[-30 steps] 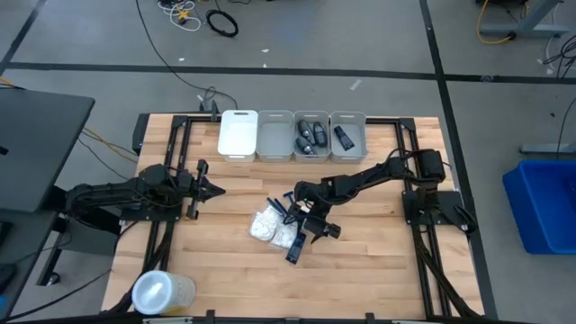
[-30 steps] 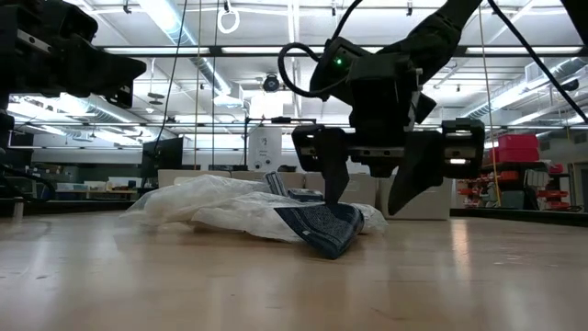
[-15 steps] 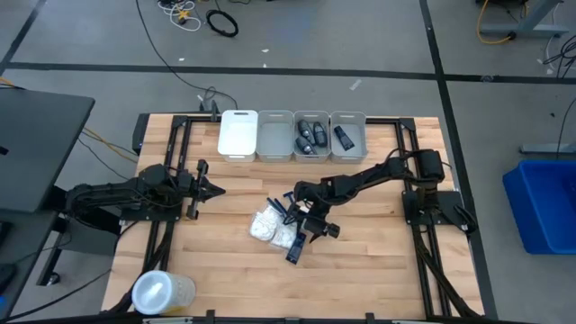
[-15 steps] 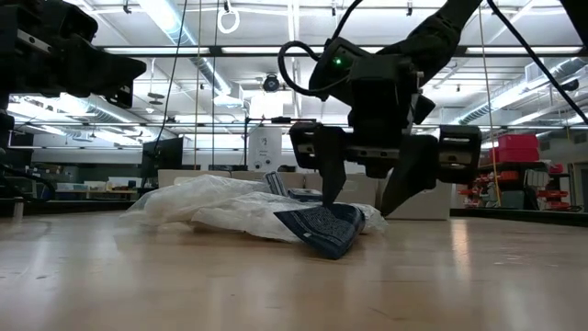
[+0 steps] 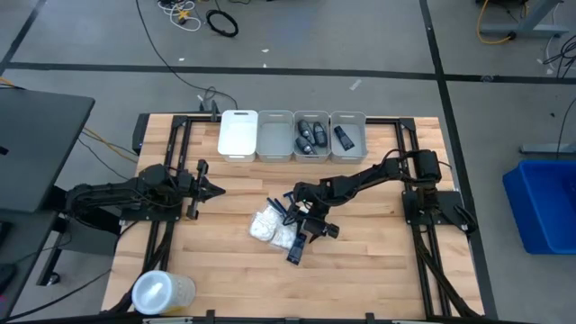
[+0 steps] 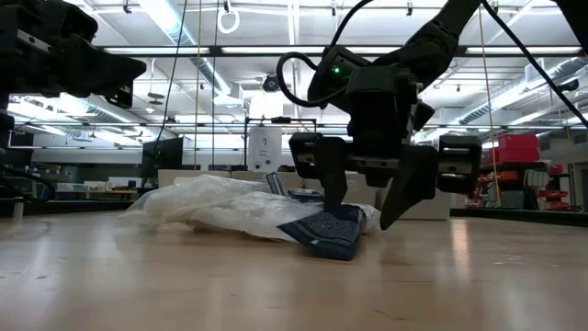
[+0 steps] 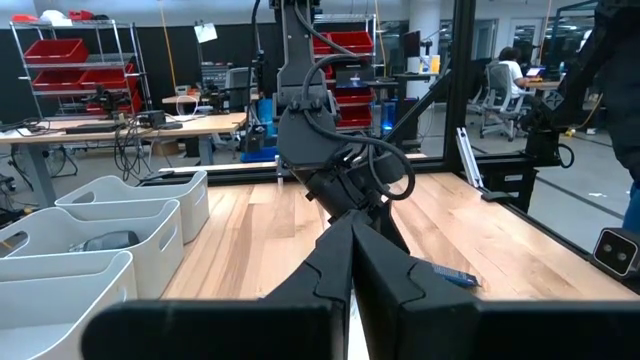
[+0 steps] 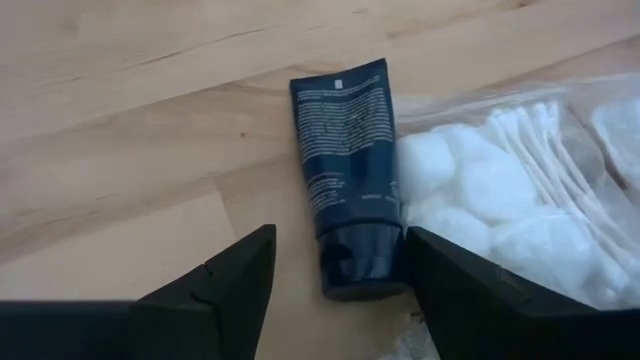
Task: Pick & Place Travel size toiletries
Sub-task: Put the blue shave cream into the right gray bin
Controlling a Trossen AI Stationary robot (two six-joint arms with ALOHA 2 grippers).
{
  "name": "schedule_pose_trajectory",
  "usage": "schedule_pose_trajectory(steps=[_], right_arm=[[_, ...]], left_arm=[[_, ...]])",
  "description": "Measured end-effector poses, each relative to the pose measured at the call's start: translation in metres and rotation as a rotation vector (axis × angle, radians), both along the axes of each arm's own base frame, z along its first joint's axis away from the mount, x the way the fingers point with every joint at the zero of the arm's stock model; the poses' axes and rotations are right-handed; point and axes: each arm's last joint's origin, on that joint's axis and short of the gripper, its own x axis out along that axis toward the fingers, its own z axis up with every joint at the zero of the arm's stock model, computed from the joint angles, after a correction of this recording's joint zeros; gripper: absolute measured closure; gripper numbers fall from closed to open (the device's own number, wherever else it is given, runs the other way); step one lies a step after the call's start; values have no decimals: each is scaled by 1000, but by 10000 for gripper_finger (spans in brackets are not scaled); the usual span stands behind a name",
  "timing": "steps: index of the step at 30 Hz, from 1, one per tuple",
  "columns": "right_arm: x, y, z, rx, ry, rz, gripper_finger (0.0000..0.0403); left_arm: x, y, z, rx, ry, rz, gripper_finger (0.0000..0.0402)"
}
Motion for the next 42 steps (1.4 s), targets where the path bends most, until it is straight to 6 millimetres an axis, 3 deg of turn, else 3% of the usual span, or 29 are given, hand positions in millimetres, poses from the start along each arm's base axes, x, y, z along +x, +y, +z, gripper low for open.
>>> schedule_pose_trajectory(steps=[17, 42], right_arm=[[0, 0, 0, 0, 5, 0, 252], [0, 1, 0, 9, 22, -17, 253]], left_arm=[[0, 0, 0, 0, -1, -3, 386], [0, 0, 0, 0, 0, -3, 386]])
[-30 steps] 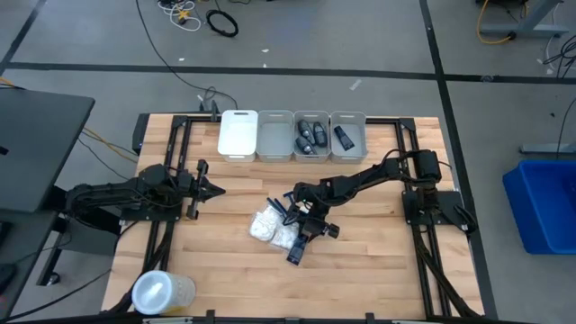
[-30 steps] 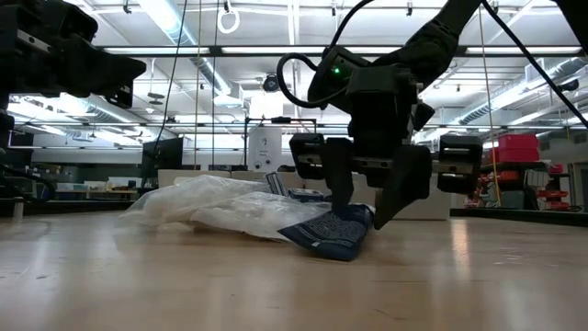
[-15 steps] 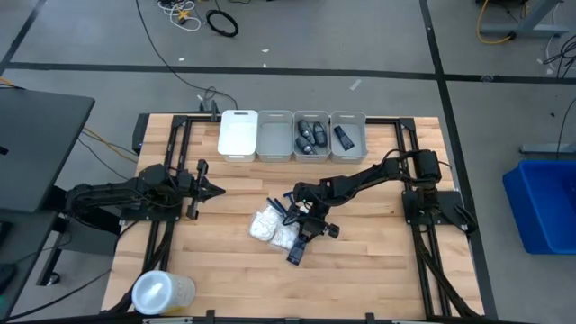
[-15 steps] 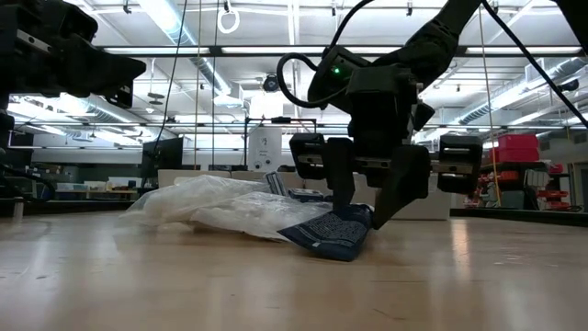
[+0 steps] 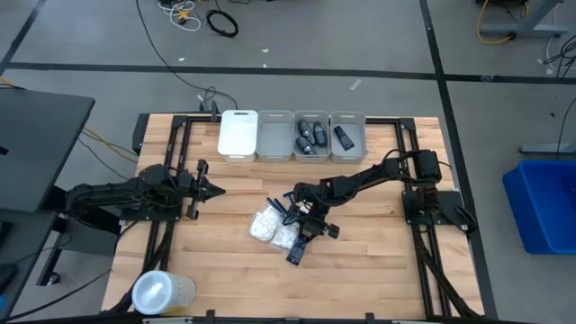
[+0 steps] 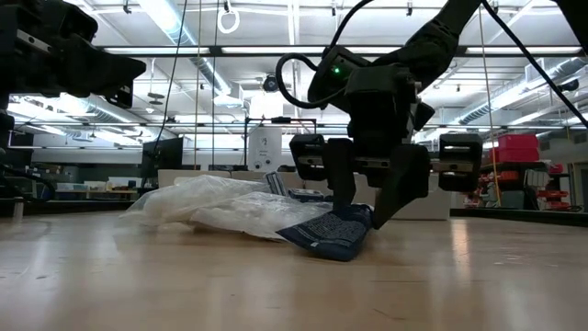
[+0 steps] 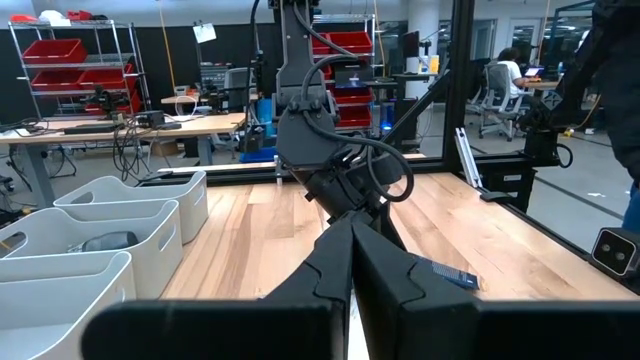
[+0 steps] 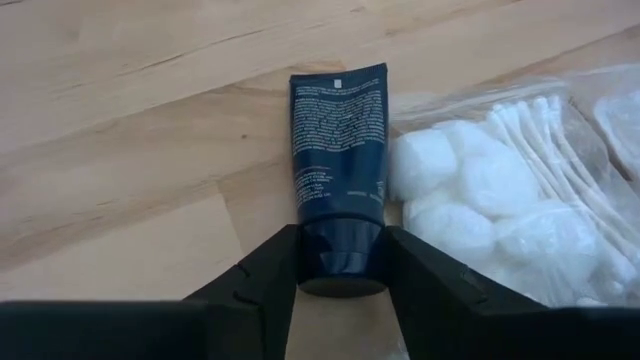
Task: Pick & Place Travel size toiletries
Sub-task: Put the blue shave cream into the right gray bin
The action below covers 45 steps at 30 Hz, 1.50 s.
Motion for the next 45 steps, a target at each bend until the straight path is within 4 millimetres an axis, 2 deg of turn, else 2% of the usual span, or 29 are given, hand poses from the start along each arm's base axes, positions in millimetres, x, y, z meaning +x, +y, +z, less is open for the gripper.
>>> schedule_pose_trajectory(steps=[5, 10, 25, 33, 38, 45], right_arm=[[0, 0, 2, 0, -5, 0, 260], [-1, 0, 14, 1, -31, 0, 262], [-7, -2, 87, 24, -253, -36, 261], [-15, -10, 114, 31, -317, -72, 257], [-18, -18, 120, 35, -314, -114, 263], [-18, -35, 116, -74, -216, -363, 255]], left_arm=[[0, 0, 0, 0, 0, 0, 386], [0, 0, 0, 0, -1, 0, 386], [0, 0, 0, 0, -1, 0, 386], [0, 0, 0, 0, 0, 0, 385], [0, 0, 0, 0, 0, 0, 385], [0, 0, 0, 0, 0, 0, 386]])
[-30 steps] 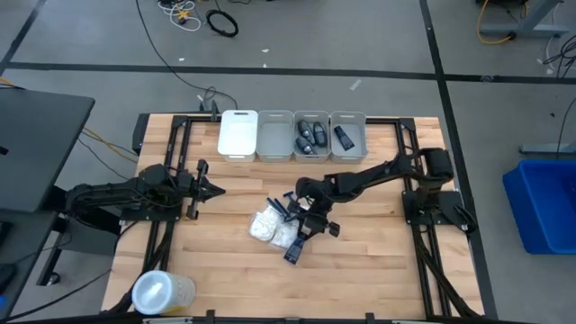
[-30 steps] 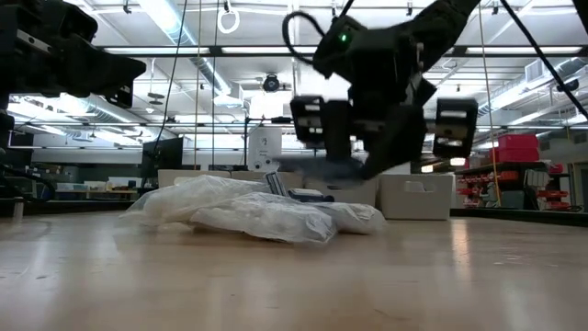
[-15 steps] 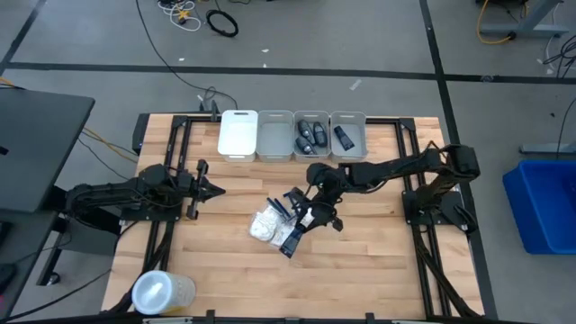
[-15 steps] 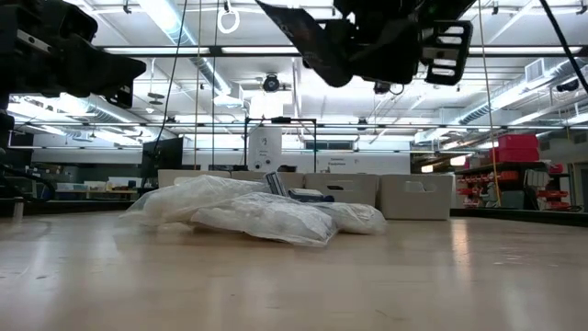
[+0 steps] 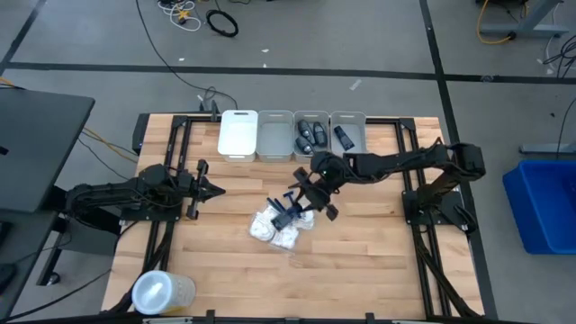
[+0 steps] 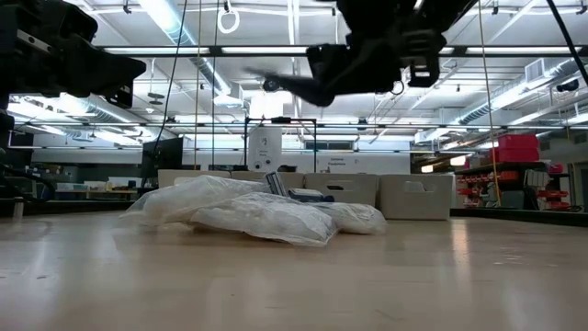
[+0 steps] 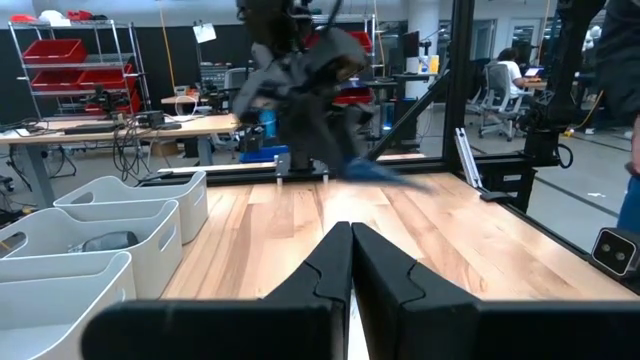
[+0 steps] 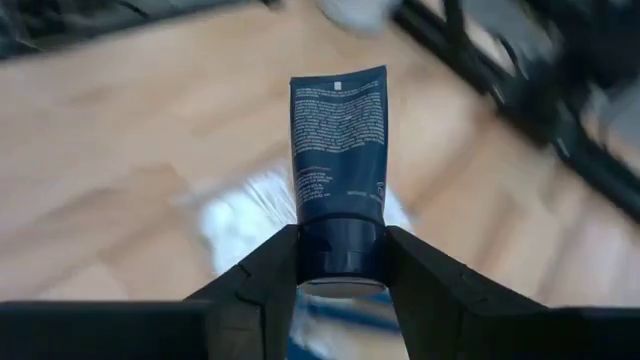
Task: Pick & Place Travel size toiletries
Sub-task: Put the blue shave cream into the right gray bin
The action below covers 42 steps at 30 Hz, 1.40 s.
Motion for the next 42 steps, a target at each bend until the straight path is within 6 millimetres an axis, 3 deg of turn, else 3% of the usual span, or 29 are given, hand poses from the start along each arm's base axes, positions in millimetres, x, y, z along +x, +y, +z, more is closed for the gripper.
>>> schedule_pose_trajectory(steps=[15, 23, 33, 42], right_arm=[[-6, -27, -1, 86, 120, -261, 258], [-22, -43, 24, 81, 100, -477, 265], [-52, -62, 60, 106, 17, -587, 264], [-70, -78, 67, 109, 41, -705, 262]], left_arm=[[0, 0, 0, 0, 0, 0, 386], [0, 0, 0, 0, 0, 0, 386], [0, 0, 0, 0, 0, 2, 386], [0, 0, 0, 0, 0, 3, 386]])
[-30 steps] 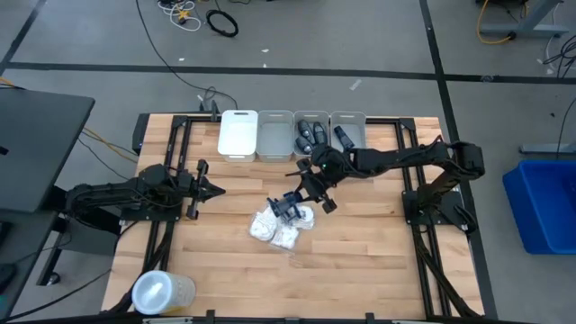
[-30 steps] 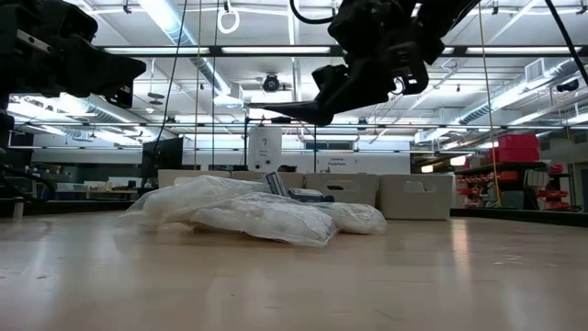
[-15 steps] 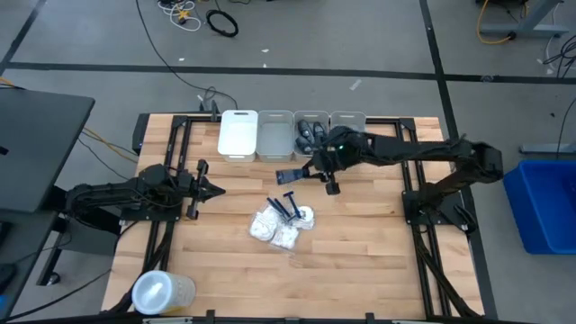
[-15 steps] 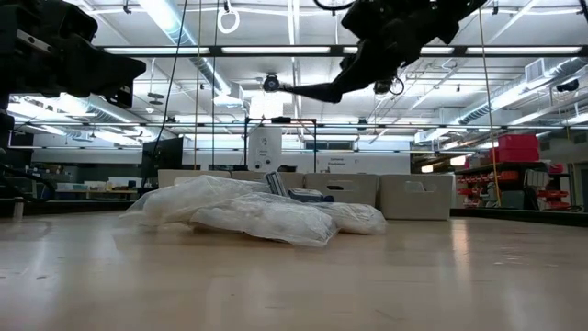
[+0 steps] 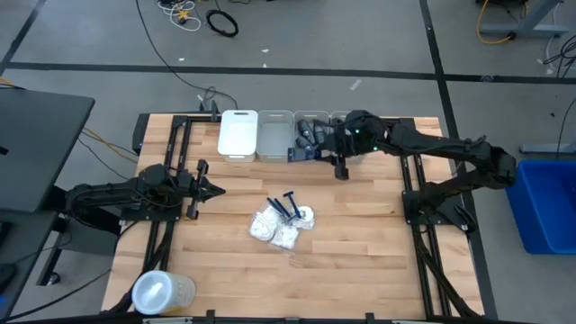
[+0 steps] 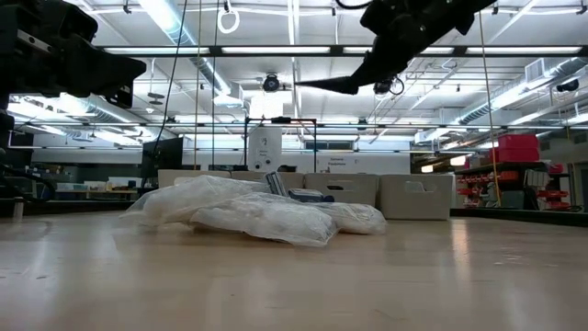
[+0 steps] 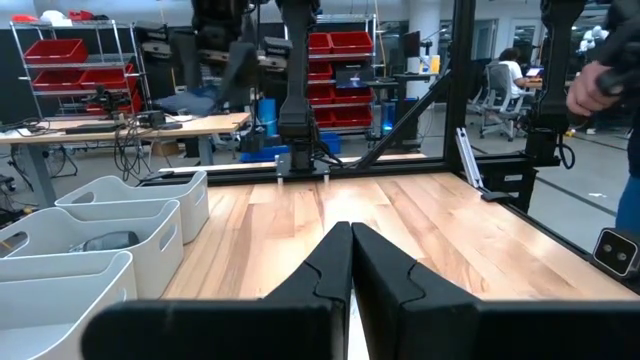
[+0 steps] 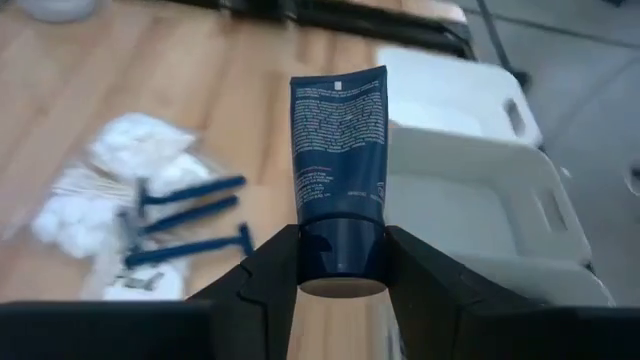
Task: Pick & Place Travel size toiletries
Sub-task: Put the blue shave cream into the right gray bin
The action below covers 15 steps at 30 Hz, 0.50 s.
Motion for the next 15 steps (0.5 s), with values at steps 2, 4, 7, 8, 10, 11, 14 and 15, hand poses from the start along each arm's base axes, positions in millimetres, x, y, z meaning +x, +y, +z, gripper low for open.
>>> schedule_pose_trajectory(steps=[2, 4, 7, 8, 10, 11, 14, 15], right_arm=[[-3, -4, -2, 0, 35, -82, 263], [-6, -8, -4, -5, 69, -165, 264], [-10, -14, -6, -11, 106, -281, 266], [-12, -16, -7, -9, 115, -316, 266], [-15, -21, -8, 2, 127, -388, 265], [-17, -23, -8, 12, 132, -420, 264], [-21, -29, -9, 42, 139, -496, 261], [-22, -31, -9, 50, 142, -511, 261]], left_arm=[[0, 0, 0, 0, -1, 0, 385], [0, 0, 0, 0, 0, 1, 386], [0, 0, 0, 0, 0, 1, 385], [0, 0, 0, 0, 0, 1, 385], [0, 0, 0, 0, 0, 0, 386], [0, 0, 0, 0, 0, 0, 386], [0, 0, 0, 0, 0, 1, 386], [0, 0, 0, 0, 0, 0, 386]])
